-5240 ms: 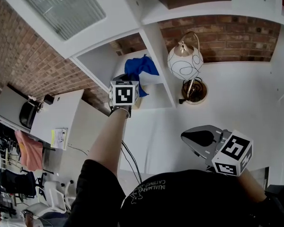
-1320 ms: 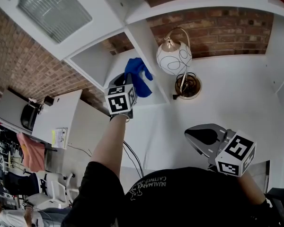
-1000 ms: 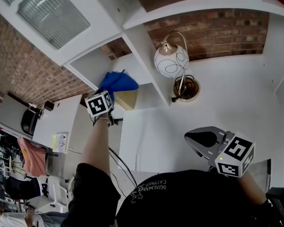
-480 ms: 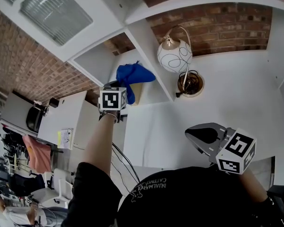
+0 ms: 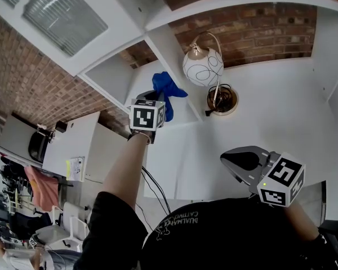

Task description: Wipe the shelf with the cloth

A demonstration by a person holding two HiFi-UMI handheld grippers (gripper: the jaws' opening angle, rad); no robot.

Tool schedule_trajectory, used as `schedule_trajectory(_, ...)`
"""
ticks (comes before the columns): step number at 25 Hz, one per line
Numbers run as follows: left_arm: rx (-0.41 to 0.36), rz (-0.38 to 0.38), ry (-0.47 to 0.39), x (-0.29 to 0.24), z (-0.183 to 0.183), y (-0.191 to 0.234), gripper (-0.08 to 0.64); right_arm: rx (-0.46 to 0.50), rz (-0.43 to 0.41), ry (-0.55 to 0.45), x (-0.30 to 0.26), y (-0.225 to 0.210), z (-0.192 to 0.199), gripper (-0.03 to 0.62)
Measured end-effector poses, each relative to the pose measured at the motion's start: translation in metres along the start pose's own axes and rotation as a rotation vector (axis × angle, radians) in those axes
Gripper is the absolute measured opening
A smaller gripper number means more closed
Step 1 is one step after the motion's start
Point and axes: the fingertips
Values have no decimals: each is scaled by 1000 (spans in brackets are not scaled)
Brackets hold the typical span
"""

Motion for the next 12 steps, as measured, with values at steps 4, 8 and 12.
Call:
schedule_trajectory(4, 26, 67, -28, -4, -11, -17, 28, -2, 20, -3, 6, 3, 2, 8)
schedule_trajectory(8, 18, 106, -38, -5, -17, -29, 25, -7, 36, -2, 10, 6, 6, 9)
schedule_trajectory(12, 112, 206, -104, 9, -17, -43, 26, 7, 55, 2, 11, 16, 8, 9)
Point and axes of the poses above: the fingertips, and each gripper's own axes: x backward along the fingers, y to its left, z out of its underside, and after that the axes turned 5 degrees about y, right-handed
